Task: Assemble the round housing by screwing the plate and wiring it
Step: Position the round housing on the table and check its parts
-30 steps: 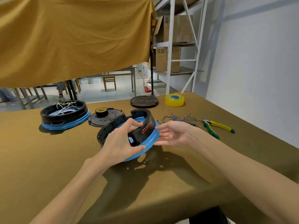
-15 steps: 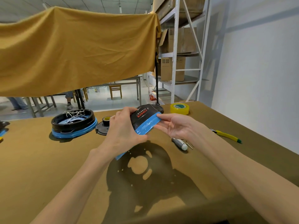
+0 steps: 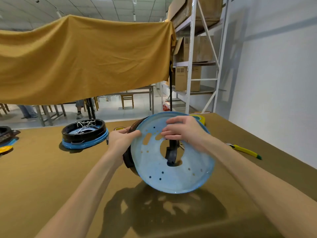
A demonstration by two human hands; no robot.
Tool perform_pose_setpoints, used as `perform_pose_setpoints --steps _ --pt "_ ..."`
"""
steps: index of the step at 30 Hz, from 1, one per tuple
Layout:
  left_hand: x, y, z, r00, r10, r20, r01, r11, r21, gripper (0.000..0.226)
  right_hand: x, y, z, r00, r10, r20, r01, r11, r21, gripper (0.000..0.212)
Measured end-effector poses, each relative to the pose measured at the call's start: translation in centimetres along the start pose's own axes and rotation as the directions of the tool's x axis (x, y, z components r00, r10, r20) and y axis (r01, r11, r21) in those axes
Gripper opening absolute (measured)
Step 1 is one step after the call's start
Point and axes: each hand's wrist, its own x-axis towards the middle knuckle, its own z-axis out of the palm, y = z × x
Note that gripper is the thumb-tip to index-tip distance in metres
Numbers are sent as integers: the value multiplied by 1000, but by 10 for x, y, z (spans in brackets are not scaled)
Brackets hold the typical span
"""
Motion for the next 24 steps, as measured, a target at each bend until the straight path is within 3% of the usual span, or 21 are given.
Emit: perform_pose_setpoints --steps 2,3,7,9,13,16,18,19,24 --pt "3 -5 0 1000 1 -15 0 999 33 10 1 14 12 996 -88 14 88 943 -322 32" --pt "3 -8 1 1000 12 -13 -11 999 44 10 2 20 19 994 -94 54 107 913 -394 32" --pt "7 -18 -1 1000 4 -23 -3 1000 19 15 5 32 32 979 -70 190 144 899 -413 32" --pt "6 -22 -2 998 -67 -17 67 997 -41 29 5 32 37 970 -24 243 128 897 -423 31" --pt "5 -32 -3 972 -204 -113 196 978 -78 51 2 32 55 958 14 286 132 866 -483 51" --pt "3 -45 -13 956 -261 -135 231 951 -204 41 -3 41 69 938 -3 346 240 726 -644 70" --pt "-1 -52 -19 955 -270 -120 227 930 -289 35 -9 50 79 923 -28 385 325 595 -735 72" --pt "-3 -55 -21 957 -273 -103 226 917 -328 34 -12 53 84 918 -48 393 345 583 -735 68" --pt "-10 -70 -35 947 -320 -14 272 826 -494 41 -21 61 85 922 -255 290 385 678 -627 52"
